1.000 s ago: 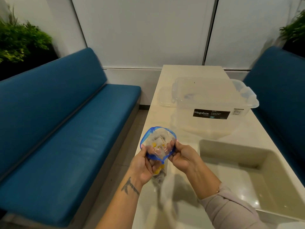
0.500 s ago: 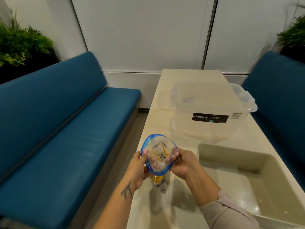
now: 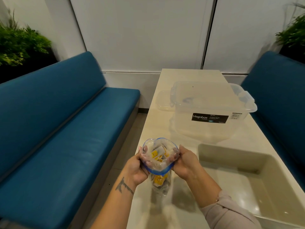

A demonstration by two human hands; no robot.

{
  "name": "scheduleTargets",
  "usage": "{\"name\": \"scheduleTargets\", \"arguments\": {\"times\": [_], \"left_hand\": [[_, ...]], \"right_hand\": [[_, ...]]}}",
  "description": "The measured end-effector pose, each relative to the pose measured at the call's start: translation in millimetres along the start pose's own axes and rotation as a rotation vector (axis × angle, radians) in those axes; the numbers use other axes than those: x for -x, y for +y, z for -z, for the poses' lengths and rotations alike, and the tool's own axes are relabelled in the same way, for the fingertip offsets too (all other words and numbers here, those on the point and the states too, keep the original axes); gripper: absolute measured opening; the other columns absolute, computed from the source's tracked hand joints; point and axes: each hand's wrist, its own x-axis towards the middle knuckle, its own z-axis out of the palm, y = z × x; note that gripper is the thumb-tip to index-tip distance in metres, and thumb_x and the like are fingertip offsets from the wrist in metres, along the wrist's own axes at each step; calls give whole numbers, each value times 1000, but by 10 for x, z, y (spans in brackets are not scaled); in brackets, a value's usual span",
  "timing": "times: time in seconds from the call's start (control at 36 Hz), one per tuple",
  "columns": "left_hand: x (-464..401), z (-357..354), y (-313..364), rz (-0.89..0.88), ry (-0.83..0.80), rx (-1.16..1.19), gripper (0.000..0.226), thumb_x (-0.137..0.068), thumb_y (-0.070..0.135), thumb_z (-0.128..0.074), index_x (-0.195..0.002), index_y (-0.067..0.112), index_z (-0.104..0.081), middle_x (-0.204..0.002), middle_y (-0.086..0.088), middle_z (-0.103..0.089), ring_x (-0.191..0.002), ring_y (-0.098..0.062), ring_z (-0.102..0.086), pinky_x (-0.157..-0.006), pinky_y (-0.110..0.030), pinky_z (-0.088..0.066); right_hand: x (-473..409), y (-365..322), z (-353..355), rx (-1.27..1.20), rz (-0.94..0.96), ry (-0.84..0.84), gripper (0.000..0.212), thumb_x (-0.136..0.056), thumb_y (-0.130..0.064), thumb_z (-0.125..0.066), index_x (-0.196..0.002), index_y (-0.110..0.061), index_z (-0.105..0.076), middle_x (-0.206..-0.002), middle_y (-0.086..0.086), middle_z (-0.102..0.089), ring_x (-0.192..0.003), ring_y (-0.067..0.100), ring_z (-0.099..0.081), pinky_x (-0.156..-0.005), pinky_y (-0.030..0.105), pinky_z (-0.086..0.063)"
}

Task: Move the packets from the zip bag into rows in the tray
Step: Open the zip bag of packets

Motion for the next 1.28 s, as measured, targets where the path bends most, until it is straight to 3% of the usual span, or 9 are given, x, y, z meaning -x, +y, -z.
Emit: {"name": "scheduleTargets", "arguments": {"times": [0.14,0.28,0.39,0.5,0.58,0.69,0.83,1.03,1.28], "left_hand": [[-85,-13,18,-41,18,-122,49,-99,45,-32,-80,10,-60,-50,-1,-56,-35,-9,-50,-39,-18,-45],[-42,-119,86,-121,117,-686,62,-84,64,-50,-120,14,-55,-106,-7,-68,-90,-22,-67,-73,-34,-55],[-31,-170,102,-593,419,-1336,63,-71,45,-75,-121,19,-46,-120,2,-45,-103,-17,-52,-78,-30,-49],[77,-293,182,-972,402,-1710,19,-82,8,-61,-83,23,-49,-111,6,-50,-90,-13,-48,-63,-26,-38],[111,-340,238,-934,284,-1896,22,-84,2,-55,-70,19,-59,-127,10,-49,-106,-11,-47,-75,-29,-45],[76,-289,339,-764,337,-2247,41,-86,2,-60,-115,30,-62,-141,7,-36,-124,-15,-35,-76,-25,-40],[38,-254,435,-666,374,-2251,61,-87,0,-56,-138,33,-43,-132,2,-41,-111,-17,-46,-71,-26,-43],[20,-319,249,-575,396,-1999,62,-83,47,-58,-137,25,-37,-129,-1,-42,-109,-22,-54,-78,-32,-44],[18,-272,320,-492,341,-2152,84,-75,23,-74,-141,30,-24,-132,-5,-28,-89,-17,-55,-68,-25,-48]], "right_hand": [[93,-35,-110,481,233,96,39,-90,-42,-60,-109,-10,-50,-103,10,-58,-85,23,-59,-64,31,-49],[114,-33,-150,1040,611,190,58,-71,-26,-81,-115,-19,-45,-114,-2,-43,-96,13,-49,-72,20,-40],[87,-49,-165,1238,789,208,30,-82,-16,-65,-103,-22,-44,-95,-1,-61,-82,18,-58,-60,22,-42],[84,-87,-203,1488,915,283,13,-87,-10,-50,-87,-20,-43,-79,3,-61,-73,29,-56,-63,35,-44],[111,-134,-170,1637,1028,223,25,-82,3,-48,-78,-22,-44,-90,-2,-58,-74,27,-53,-53,26,-32],[137,-243,-115,1832,953,105,35,-83,8,-52,-82,-25,-65,-128,-9,-52,-101,16,-59,-64,18,-35],[121,-368,-113,1991,819,125,54,-87,5,-48,-124,-33,-60,-122,-6,-57,-108,17,-56,-75,22,-38],[133,-239,-221,1835,791,207,37,-90,-25,-52,-127,-28,-55,-125,-3,-55,-111,21,-55,-81,27,-41],[134,-269,-166,1899,714,129,63,-79,-9,-67,-135,-24,-43,-125,0,-48,-105,24,-56,-79,28,-44]]}}
